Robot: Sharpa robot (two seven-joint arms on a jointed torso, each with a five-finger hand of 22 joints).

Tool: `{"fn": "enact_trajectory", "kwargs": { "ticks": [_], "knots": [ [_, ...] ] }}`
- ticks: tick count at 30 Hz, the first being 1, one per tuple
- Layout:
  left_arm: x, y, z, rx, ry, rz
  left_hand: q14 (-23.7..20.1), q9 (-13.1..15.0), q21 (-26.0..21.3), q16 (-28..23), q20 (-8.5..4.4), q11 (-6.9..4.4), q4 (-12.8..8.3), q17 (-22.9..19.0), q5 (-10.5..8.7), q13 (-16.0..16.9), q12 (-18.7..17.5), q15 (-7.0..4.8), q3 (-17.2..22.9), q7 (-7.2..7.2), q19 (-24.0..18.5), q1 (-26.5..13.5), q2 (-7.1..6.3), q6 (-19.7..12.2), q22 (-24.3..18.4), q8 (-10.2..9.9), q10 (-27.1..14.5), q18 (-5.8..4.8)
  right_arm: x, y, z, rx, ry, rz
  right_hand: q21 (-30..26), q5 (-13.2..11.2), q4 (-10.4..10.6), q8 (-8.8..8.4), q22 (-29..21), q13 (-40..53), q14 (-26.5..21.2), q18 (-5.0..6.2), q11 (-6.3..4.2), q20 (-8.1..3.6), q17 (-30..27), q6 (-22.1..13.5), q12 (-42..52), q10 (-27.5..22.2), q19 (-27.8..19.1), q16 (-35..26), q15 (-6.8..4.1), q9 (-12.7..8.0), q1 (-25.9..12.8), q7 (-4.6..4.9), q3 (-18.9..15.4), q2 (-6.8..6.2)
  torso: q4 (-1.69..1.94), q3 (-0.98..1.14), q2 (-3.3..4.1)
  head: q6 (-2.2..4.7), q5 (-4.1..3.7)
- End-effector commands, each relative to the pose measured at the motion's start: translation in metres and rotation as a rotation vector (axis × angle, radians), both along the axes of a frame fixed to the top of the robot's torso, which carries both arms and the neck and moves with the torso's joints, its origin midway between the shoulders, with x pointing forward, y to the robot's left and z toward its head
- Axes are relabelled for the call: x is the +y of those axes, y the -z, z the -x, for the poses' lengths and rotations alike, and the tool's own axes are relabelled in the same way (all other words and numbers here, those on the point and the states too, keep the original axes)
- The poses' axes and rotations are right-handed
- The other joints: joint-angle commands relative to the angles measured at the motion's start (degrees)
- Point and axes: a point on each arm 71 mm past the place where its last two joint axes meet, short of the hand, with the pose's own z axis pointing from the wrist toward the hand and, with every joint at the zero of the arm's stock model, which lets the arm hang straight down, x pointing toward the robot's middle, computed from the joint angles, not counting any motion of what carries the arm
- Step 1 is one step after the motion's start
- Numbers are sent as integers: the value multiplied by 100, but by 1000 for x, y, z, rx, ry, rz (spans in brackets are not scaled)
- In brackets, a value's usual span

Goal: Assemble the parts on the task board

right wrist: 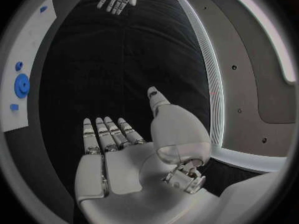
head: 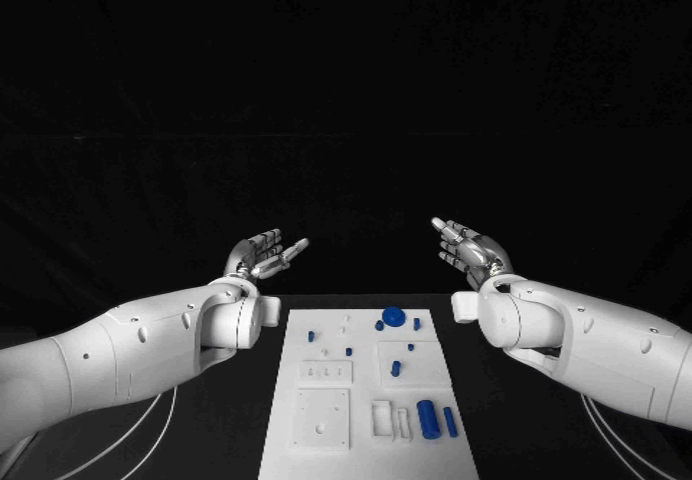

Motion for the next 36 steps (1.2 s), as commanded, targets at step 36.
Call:
{"fn": "enact_trajectory", "kwargs": {
  "ticks": [36],
  "knots": [
    [-7, -32, 15, 29, 306, 33, 4115, 161, 936, 191, -1087, 55, -1305, 188, 36, 130, 166, -143, -319, 92, 2151, 124, 1290, 3366, 181, 179, 3781, -433, 16, -14, -23, -355, -408, 1131, 1708, 600, -1494, 217, 770, 189, 6913, 139, -954, -1795, 2281, 5074, 198, 5442, 6750, 2383, -1448, 258, 1205, -203, 1644, -736, 183, -103, 390, -240, -20]
  ]
}}
